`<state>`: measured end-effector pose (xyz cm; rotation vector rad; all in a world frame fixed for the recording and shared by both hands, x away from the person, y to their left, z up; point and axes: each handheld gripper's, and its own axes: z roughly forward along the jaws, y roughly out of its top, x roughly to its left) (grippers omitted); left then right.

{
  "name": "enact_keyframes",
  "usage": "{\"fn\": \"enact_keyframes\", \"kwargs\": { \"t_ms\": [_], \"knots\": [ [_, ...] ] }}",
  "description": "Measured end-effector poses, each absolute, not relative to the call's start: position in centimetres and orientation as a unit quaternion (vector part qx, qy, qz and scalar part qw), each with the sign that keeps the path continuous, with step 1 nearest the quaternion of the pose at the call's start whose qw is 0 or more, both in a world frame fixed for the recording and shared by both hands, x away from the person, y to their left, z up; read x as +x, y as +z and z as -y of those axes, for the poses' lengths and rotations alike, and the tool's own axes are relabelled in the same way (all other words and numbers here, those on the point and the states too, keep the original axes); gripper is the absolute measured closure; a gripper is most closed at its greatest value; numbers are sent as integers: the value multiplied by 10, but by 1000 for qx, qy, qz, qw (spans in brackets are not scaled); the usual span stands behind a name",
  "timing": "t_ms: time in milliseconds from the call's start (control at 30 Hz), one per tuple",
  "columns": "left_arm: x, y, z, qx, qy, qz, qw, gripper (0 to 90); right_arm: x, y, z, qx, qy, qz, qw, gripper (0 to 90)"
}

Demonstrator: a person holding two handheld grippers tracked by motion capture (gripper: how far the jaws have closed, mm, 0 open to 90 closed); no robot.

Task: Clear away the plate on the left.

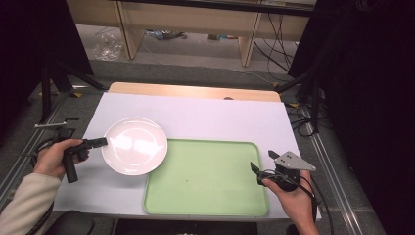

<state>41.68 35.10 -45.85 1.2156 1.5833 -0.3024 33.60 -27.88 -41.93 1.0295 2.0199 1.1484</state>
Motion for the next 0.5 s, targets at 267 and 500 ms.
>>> {"fn": "enact_keyframes", "kwargs": {
  "t_ms": [267,500],
  "knots": [
    [420,-457,-344,514,-139,-655,536,861,336,-419,279,388,432,-759,294,247],
    [422,-457,-339,514,-138,-654,537,860,336,-419,279,388,433,-759,294,247]
  ]
}}
